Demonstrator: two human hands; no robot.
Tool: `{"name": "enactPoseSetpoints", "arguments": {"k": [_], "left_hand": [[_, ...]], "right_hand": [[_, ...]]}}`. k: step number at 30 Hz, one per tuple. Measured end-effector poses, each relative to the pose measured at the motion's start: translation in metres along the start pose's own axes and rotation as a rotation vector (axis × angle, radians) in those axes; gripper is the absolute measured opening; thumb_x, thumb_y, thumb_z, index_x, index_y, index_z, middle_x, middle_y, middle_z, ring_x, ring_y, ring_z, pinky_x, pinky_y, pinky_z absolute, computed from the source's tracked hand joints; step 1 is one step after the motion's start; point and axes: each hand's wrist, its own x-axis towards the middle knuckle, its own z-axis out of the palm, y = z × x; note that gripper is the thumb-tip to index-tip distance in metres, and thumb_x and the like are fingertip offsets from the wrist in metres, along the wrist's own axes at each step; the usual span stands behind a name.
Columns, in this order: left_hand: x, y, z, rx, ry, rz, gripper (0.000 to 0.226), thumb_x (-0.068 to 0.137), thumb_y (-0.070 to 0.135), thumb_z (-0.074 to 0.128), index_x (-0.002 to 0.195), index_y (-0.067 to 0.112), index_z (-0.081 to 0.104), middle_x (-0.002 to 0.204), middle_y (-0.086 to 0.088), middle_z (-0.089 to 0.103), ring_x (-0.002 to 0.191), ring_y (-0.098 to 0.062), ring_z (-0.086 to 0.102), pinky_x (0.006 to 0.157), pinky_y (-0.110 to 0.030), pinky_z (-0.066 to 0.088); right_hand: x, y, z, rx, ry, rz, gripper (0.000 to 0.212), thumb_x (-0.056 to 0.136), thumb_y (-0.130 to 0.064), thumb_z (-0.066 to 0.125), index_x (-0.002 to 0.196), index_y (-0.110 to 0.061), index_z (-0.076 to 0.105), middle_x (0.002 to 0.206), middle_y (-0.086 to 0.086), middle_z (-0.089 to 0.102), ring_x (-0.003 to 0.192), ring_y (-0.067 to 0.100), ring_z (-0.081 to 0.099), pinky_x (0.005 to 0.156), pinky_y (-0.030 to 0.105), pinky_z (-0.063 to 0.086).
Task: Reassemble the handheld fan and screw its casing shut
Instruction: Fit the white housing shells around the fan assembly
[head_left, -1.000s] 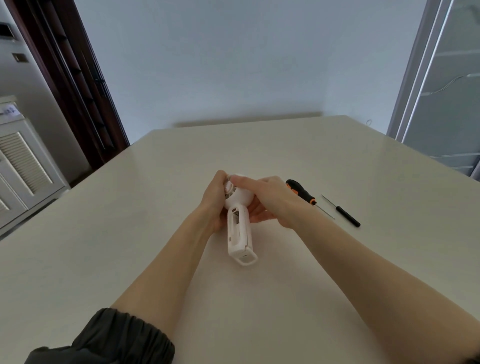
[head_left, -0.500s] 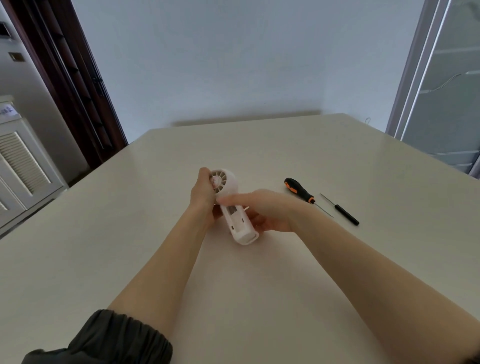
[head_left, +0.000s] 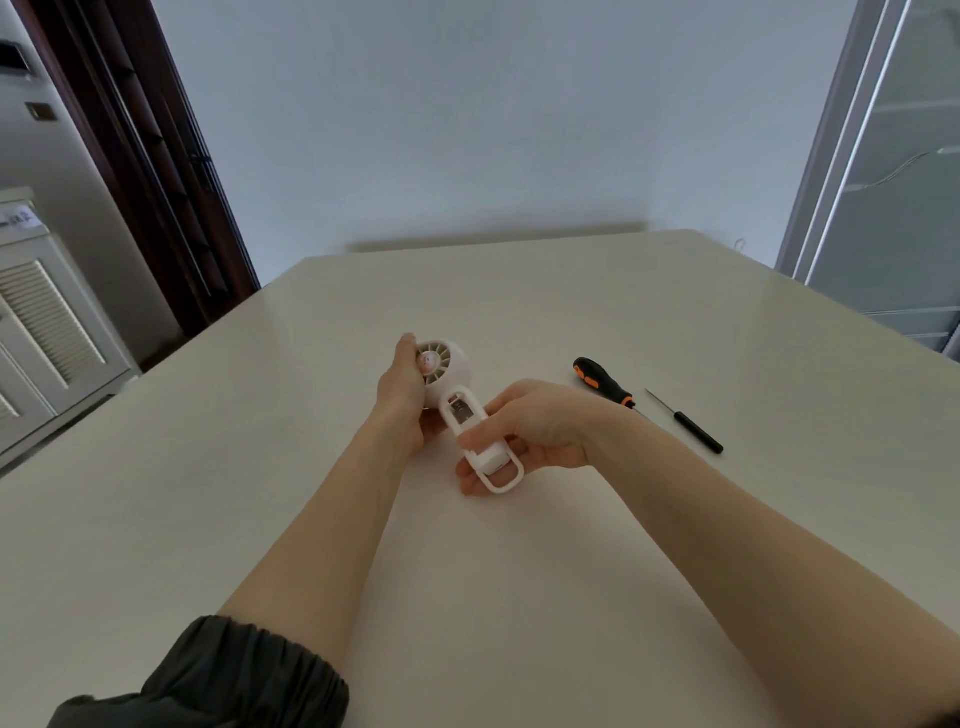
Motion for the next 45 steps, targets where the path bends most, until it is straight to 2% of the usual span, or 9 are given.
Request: {"name": "enactPoseSetpoints", "arguments": {"k": [9, 12, 19, 23, 27, 29, 32, 39, 45], "left_hand": [[-0.007, -0.005, 0.007, 0.075, -0.212, -0.004, 0.04, 0.085, 0.057, 0.057, 0.087, 0.018, 0.062, 0.064, -0.004, 0.065, 0.055, -0.018, 0.063, 0.058, -0.027, 0.053], [-0.008, -0.008, 0.008, 0.173, -0.139, 0.032, 0.043, 0.081, 0.056, 0.062, 0.087, 0.013, 0.061, 0.076, -0.008, 0.065, 0.066, -0.022, 0.062, 0.069, -0.033, 0.053], [-0.008, -0.012, 0.01, 0.266, -0.054, 0.109, 0.05, 0.081, 0.057, 0.06, 0.091, 0.007, 0.061, 0.078, -0.007, 0.064, 0.067, -0.02, 0.062, 0.063, -0.03, 0.05], [-0.005, -0.011, 0.011, 0.264, -0.058, 0.139, 0.049, 0.083, 0.055, 0.06, 0.091, 0.006, 0.061, 0.076, -0.007, 0.062, 0.068, -0.021, 0.06, 0.073, -0.034, 0.051], [-0.004, -0.012, 0.009, 0.27, -0.057, 0.112, 0.053, 0.081, 0.059, 0.059, 0.092, 0.007, 0.06, 0.083, -0.009, 0.066, 0.076, -0.024, 0.064, 0.082, -0.038, 0.054], [-0.003, -0.011, 0.007, 0.303, -0.05, 0.111, 0.053, 0.08, 0.061, 0.059, 0.089, 0.009, 0.06, 0.085, -0.009, 0.067, 0.077, -0.024, 0.065, 0.083, -0.038, 0.054], [-0.001, -0.011, 0.005, 0.322, -0.045, 0.128, 0.049, 0.081, 0.06, 0.059, 0.087, 0.011, 0.06, 0.086, -0.009, 0.067, 0.082, -0.028, 0.066, 0.086, -0.039, 0.053], [0.002, -0.016, 0.002, 0.462, -0.001, 0.205, 0.049, 0.078, 0.061, 0.06, 0.077, 0.012, 0.061, 0.081, -0.008, 0.064, 0.077, -0.025, 0.059, 0.079, -0.038, 0.049], [0.003, -0.017, 0.0, 0.741, 0.108, 0.33, 0.054, 0.081, 0.064, 0.054, 0.062, 0.013, 0.054, 0.066, 0.0, 0.056, 0.066, -0.017, 0.053, 0.054, -0.029, 0.033]], "right_hand": [[0.005, 0.005, -0.003, 0.229, 0.016, 0.002, 0.02, 0.087, -0.001, 0.061, 0.103, 0.009, 0.056, 0.087, 0.026, 0.066, 0.077, 0.037, 0.067, 0.078, 0.041, 0.057], [0.008, 0.006, -0.001, 0.263, 0.003, -0.014, 0.022, 0.087, -0.003, 0.062, 0.106, 0.007, 0.058, 0.091, 0.022, 0.067, 0.074, 0.036, 0.069, 0.075, 0.039, 0.059], [0.01, 0.005, 0.002, 0.287, -0.035, -0.009, 0.026, 0.088, -0.005, 0.06, 0.111, 0.007, 0.058, 0.089, 0.018, 0.069, 0.071, 0.032, 0.07, 0.069, 0.038, 0.061], [0.01, 0.004, 0.004, 0.28, 0.002, -0.012, 0.022, 0.087, -0.003, 0.061, 0.107, 0.007, 0.059, 0.088, 0.019, 0.067, 0.062, 0.032, 0.07, 0.059, 0.035, 0.061], [0.012, 0.006, 0.002, 0.226, 0.041, -0.034, 0.029, 0.086, -0.008, 0.064, 0.111, 0.005, 0.06, 0.094, 0.018, 0.069, 0.07, 0.029, 0.07, 0.068, 0.036, 0.061], [0.011, 0.007, 0.0, 0.053, 0.104, -0.062, 0.032, 0.085, -0.018, 0.066, 0.11, 0.002, 0.063, 0.097, 0.015, 0.07, 0.076, 0.027, 0.069, 0.072, 0.033, 0.059], [0.011, 0.008, -0.004, -0.079, 0.272, -0.145, 0.037, 0.086, -0.032, 0.064, 0.103, 0.001, 0.066, 0.084, 0.012, 0.069, 0.065, 0.022, 0.065, 0.06, 0.027, 0.056], [0.01, 0.007, -0.028, -0.086, 0.559, -0.271, 0.02, 0.088, -0.017, 0.058, 0.095, 0.001, 0.065, 0.075, 0.009, 0.066, 0.054, 0.016, 0.059, 0.055, 0.021, 0.051], [0.011, 0.014, -0.042, -0.282, 0.719, -0.281, 0.012, 0.084, -0.013, 0.057, 0.082, -0.009, 0.069, 0.07, 0.0, 0.068, 0.054, 0.007, 0.053, 0.055, 0.019, 0.043]]}}
